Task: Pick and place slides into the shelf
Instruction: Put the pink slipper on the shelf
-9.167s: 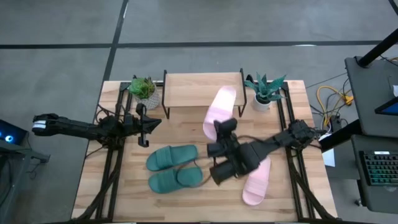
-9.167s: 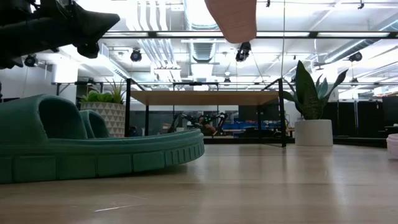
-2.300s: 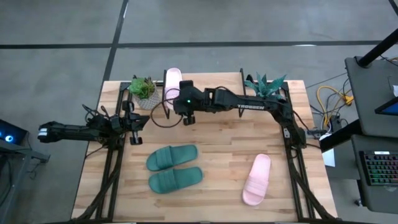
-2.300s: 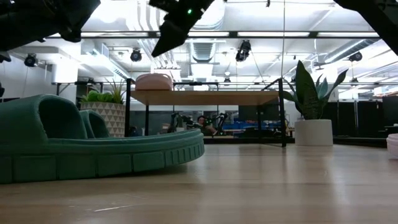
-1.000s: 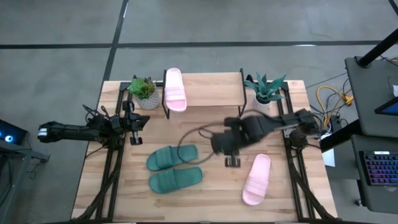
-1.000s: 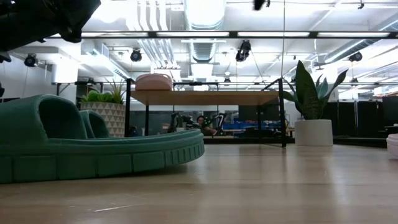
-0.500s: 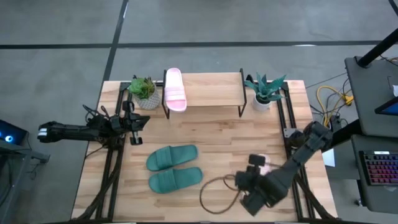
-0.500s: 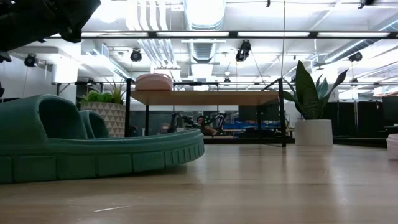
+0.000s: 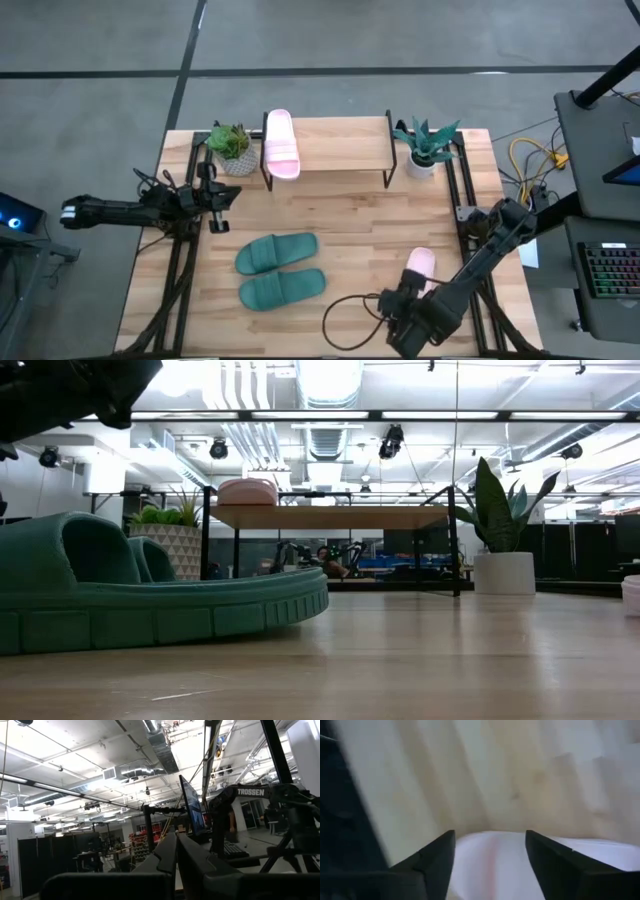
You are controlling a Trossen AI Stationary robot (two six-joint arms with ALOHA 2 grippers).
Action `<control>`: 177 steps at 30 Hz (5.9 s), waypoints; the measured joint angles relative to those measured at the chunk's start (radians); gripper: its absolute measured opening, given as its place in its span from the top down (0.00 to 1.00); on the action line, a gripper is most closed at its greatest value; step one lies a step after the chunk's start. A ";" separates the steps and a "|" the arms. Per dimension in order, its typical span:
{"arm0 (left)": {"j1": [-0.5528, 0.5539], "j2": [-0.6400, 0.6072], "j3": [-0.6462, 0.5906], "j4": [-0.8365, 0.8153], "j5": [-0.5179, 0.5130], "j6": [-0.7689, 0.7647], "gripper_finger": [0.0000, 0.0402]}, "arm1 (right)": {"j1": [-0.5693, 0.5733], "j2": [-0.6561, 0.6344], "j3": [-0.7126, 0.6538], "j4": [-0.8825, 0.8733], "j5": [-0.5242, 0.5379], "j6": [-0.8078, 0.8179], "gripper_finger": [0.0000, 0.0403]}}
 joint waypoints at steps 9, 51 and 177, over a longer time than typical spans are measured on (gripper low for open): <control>0.000 0.012 0.000 0.001 0.000 -0.002 1.00 | 0.028 0.000 -0.017 0.061 -0.017 0.161 0.42; 0.000 0.029 0.000 -0.001 0.000 -0.071 1.00 | 0.081 -0.084 -0.057 -0.174 0.039 0.280 0.39; -0.013 0.596 0.289 0.105 0.066 0.787 0.51 | -0.849 -0.491 -0.222 0.590 -0.324 -0.993 0.97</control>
